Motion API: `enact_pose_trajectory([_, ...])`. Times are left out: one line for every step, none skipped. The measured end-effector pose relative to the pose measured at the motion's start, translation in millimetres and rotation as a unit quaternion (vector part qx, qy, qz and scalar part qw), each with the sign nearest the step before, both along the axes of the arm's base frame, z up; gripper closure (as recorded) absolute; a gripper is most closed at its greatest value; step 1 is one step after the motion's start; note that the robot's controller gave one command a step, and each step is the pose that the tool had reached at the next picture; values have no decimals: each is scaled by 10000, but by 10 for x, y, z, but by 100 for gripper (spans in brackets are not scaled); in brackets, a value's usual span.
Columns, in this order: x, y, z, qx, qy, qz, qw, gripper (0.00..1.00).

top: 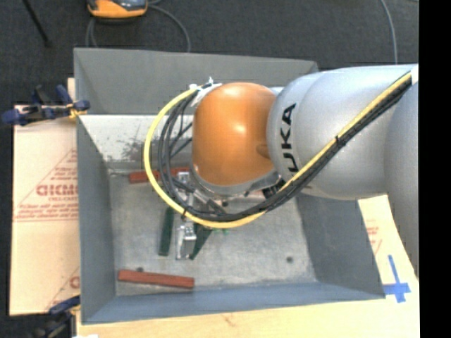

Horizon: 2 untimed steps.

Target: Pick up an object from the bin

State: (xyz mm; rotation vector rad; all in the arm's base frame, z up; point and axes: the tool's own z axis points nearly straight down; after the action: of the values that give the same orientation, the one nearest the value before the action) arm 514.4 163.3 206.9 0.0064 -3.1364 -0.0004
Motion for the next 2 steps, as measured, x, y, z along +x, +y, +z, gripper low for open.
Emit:
enact_pose_trajectory([17,-8,43,6,-37,-19,10000,0])
enact_pose_trajectory([171,-104,-331,10,-74,334,9994,0])
